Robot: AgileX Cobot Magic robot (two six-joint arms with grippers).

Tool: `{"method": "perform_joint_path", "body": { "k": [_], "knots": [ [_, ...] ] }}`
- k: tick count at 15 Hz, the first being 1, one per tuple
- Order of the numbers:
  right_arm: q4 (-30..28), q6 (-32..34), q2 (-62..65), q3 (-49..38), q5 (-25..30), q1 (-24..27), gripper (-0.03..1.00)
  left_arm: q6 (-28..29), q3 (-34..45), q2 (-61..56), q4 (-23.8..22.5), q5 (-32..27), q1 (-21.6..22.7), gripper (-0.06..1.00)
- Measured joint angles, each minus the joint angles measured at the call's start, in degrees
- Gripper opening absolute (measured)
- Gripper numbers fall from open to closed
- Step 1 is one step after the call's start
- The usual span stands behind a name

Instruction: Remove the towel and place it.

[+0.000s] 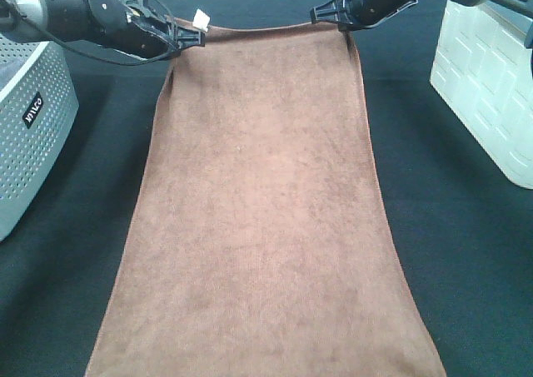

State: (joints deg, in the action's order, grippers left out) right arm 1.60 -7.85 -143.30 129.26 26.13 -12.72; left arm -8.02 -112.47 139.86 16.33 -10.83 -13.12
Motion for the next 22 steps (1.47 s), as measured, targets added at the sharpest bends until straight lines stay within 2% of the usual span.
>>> {"method": "perform_joint_path", "body": {
  "k": [14,18,20,22],
  "knots": [
    [1.8,0.0,-6.3,0.0,-6.6,0.0,0.01,0.0,0.0,3.9,-1.1,6.5,-0.6,0.01],
    [2.8,0.0,-7.5,0.1,-7.9,0.0,0.07,0.0,0.0,5.3,-2.0,7.6,-0.6,0.01],
    [2.8,0.0,-7.5,0.2,-8.4,0.0,0.19,0.0,0.0,6.1,-2.0,9.1,-0.6,0.02],
    [2.8,0.0,-7.5,0.2,-9.3,0.0,0.46,0.1,0.0,6.9,-1.9,10.8,-0.6,0.12]
  ]
}}
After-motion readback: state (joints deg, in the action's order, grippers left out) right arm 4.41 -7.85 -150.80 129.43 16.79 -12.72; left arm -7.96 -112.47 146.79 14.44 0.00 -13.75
